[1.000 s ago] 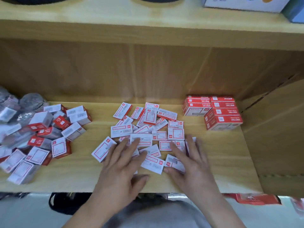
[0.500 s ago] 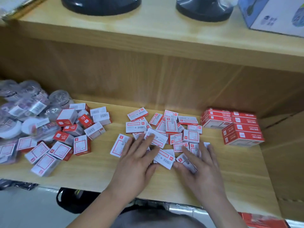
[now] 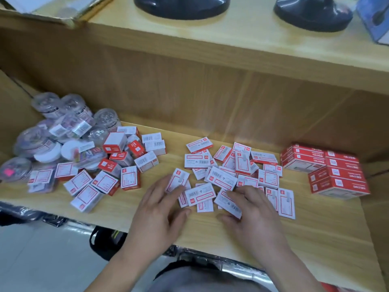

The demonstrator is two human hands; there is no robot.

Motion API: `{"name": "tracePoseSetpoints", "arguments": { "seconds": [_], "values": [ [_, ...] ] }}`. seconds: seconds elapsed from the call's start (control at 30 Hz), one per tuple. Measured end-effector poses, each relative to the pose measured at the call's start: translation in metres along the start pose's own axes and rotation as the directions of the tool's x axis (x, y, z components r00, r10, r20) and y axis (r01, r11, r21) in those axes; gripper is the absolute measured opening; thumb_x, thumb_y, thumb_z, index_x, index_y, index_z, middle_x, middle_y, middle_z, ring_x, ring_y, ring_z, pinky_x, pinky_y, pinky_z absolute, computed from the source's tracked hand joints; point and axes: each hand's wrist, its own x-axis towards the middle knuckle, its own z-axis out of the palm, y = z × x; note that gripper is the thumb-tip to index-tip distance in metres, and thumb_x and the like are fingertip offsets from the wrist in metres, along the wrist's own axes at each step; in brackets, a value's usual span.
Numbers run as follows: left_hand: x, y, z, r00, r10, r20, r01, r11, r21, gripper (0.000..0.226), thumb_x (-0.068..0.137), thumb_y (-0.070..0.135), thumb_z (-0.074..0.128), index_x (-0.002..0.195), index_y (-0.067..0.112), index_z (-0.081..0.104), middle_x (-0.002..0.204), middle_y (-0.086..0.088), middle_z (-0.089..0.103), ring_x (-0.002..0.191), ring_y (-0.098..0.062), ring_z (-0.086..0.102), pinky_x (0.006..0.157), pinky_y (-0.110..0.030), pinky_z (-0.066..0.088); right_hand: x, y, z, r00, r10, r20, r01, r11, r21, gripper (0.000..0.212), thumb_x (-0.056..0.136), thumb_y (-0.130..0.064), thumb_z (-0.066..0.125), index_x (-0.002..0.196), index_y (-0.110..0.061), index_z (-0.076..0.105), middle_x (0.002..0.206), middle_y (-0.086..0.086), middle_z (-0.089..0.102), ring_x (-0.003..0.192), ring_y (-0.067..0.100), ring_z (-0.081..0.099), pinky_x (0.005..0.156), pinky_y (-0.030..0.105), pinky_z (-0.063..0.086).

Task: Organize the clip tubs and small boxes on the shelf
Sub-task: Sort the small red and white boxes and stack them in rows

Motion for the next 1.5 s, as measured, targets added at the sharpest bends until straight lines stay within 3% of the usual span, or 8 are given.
{"name": "tracePoseSetpoints", "arguments": {
  "seconds": [0.13,0.27,0.4,0.73,0.9,1.1,1.3,1.5],
  "values": [
    [0.010,0.010,0.001,0.995,0.077,-0.062,-0.077,0.997,0.006,0.042,0.084,0.023,0.078,0.125,0.015,0.070,0.138,-0.001,0.059,0.127,-0.025,0.054,0.102,-0.040,0.048,0.004,0.000,-0.001,1.000,-0.007,0.014,0.007,1.000,0.009,0.050,0.064,-0.030,0.091,0.110,-0.022,0.074,0.099,-0.004,0.062,0.091,0.028,0.061,0.075,0.041,0.054],
    [0.022,0.019,0.008,0.988,0.155,0.013,-0.156,0.986,0.055,0.044,0.076,0.032,0.082,0.118,0.019,0.073,0.120,0.007,0.068,0.117,-0.024,0.057,0.099,-0.038,0.049,0.010,-0.004,-0.013,0.999,0.020,0.039,-0.023,0.997,0.076,0.035,0.070,-0.035,0.086,0.102,-0.030,0.075,0.091,-0.011,0.064,0.087,0.019,0.064,0.072,0.033,0.055],
    [0.026,0.016,0.007,0.990,0.131,0.047,-0.134,0.989,0.069,0.045,0.069,0.033,0.087,0.111,0.022,0.074,0.113,0.011,0.067,0.111,-0.021,0.057,0.091,-0.039,0.052,0.014,-0.004,-0.032,0.989,0.115,0.097,-0.135,0.964,0.231,0.023,0.086,-0.051,0.058,0.089,-0.030,0.069,0.070,-0.013,0.064,0.065,0.009,0.058,0.060,0.034,0.052],
    [0.077,0.056,0.016,0.975,0.210,0.076,-0.212,0.977,0.024,0.035,0.084,0.034,0.070,0.115,0.019,0.071,0.129,0.001,0.062,0.117,-0.024,0.058,0.089,-0.037,0.054,0.008,0.039,-0.079,0.882,0.471,0.035,-0.420,0.748,0.514,0.011,0.090,-0.020,0.072,0.079,-0.020,0.074,0.070,-0.004,0.073,0.065,0.017,0.066,0.059,0.025,0.047],
    [0.144,0.110,0.058,0.879,0.363,0.308,-0.394,0.918,0.043,0.053,0.086,0.047,0.067,0.133,0.023,0.063,0.142,-0.007,0.054,0.132,-0.030,0.049,0.108,-0.042,0.046,-0.004,0.069,-0.074,0.847,0.532,0.016,-0.480,0.750,0.455,0.013,0.090,-0.020,0.071,0.077,-0.018,0.074,0.065,-0.013,0.070,0.061,0.003,0.062,0.051,0.012,0.038],
    [0.184,0.125,0.100,0.713,0.268,0.648,-0.510,0.832,0.217,0.075,0.092,0.073,0.046,0.158,0.043,0.025,0.168,-0.004,0.021,0.153,-0.025,0.021,0.123,-0.047,0.021,-0.020,0.098,-0.046,0.765,0.644,-0.012,-0.582,0.699,0.415,0.020,0.087,-0.046,0.063,0.076,-0.029,0.068,0.080,0.002,0.065,0.073,0.013,0.059,0.067,0.027,0.041],
    [0.172,0.110,0.090,0.736,0.260,0.625,-0.515,0.814,0.267,0.088,0.078,0.082,0.007,0.157,0.045,0.024,0.166,0.002,0.028,0.152,-0.024,0.026,0.124,-0.051,0.018,-0.017,0.086,-0.050,0.818,0.570,0.077,-0.512,0.661,0.549,0.014,0.091,-0.031,0.059,0.086,-0.030,0.072,0.082,-0.011,0.075,0.077,0.010,0.070,0.071,0.036,0.057],
    [0.163,0.089,0.072,0.812,0.244,0.531,-0.429,0.866,0.258,0.077,0.088,0.075,0.024,0.155,0.039,0.035,0.161,0.002,0.038,0.149,-0.026,0.031,0.122,-0.049,0.023,-0.005,0.070,-0.049,0.856,0.503,0.120,-0.474,0.669,0.573,0.018,0.091,-0.022,0.062,0.097,-0.035,0.073,0.089,-0.017,0.076,0.085,0.007,0.072,0.082,0.044,0.058]
  ]
}}
